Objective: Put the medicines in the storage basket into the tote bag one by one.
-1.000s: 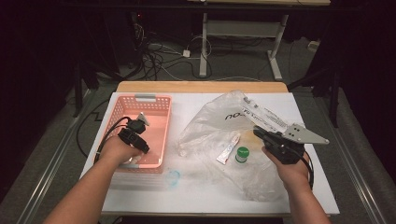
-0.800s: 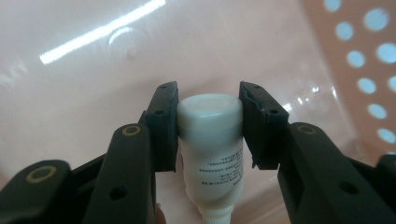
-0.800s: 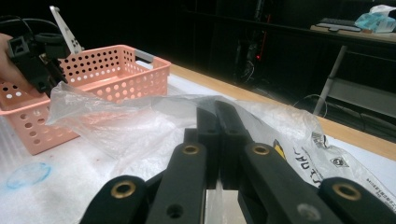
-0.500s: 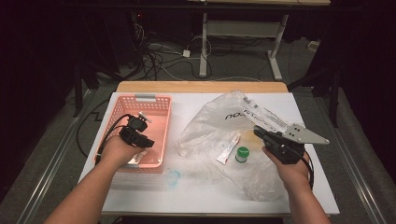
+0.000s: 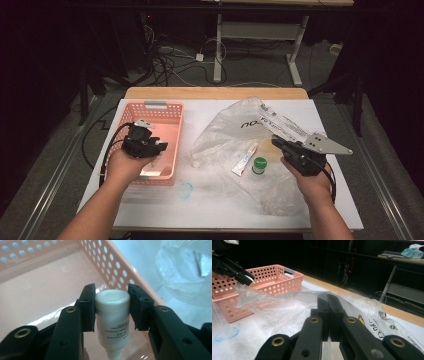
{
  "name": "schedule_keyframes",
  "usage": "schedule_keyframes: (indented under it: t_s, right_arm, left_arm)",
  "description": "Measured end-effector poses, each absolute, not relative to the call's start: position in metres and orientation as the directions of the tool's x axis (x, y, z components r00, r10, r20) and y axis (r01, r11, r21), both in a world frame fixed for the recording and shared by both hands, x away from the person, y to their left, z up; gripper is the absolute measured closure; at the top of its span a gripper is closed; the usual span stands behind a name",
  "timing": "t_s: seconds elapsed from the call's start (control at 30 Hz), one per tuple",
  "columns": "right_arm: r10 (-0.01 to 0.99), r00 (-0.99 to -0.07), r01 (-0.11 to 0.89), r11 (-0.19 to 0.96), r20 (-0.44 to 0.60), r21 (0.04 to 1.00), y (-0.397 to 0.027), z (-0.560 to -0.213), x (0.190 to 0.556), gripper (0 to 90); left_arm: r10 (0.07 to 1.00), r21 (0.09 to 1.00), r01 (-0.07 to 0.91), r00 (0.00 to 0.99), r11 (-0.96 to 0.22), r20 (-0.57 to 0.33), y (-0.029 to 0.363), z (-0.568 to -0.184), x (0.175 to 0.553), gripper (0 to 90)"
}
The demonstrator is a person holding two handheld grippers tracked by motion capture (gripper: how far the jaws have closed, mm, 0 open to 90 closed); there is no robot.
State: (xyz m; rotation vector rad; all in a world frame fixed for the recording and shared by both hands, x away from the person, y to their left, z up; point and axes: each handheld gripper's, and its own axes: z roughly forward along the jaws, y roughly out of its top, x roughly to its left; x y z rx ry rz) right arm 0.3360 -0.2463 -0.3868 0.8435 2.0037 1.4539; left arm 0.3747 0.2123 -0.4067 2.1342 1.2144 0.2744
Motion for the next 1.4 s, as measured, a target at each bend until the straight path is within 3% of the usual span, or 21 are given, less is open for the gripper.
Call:
schedule_keyframes:
  t_s: [0.27,0.47,0.77,1.0,1.4]
  right_arm:
    - [0.735,-0.676,0.187,0.233,-0.047,0.954,-0.245,-0.388,0.335,90.0]
    - [0.735,-0.677,0.183,0.233,-0.049,0.955,-0.244,-0.387,0.335,90.0]
    - [0.735,-0.676,0.187,0.24,-0.053,0.953,-0.244,-0.389,0.336,90.0]
    - [0.738,-0.672,0.181,0.243,-0.06,0.953,-0.243,-0.388,0.335,90.0]
    - [0.734,-0.677,0.181,0.236,-0.053,0.955,-0.244,-0.388,0.335,90.0]
  left_arm:
    - [0.817,0.684,0.614,0.575,-0.394,-0.046,0.205,-0.411,0.355,58.4]
    - [0.819,0.741,0.595,0.563,-0.31,-0.109,0.21,-0.412,0.347,58.5]
    - [0.821,0.797,0.538,0.563,-0.275,-0.097,0.215,-0.414,0.331,58.5]
    - [0.803,0.83,0.514,0.577,-0.217,-0.148,0.22,-0.403,0.32,58.5]
    - [0.759,0.853,0.464,0.637,-0.24,-0.134,0.196,-0.388,0.305,58.5]
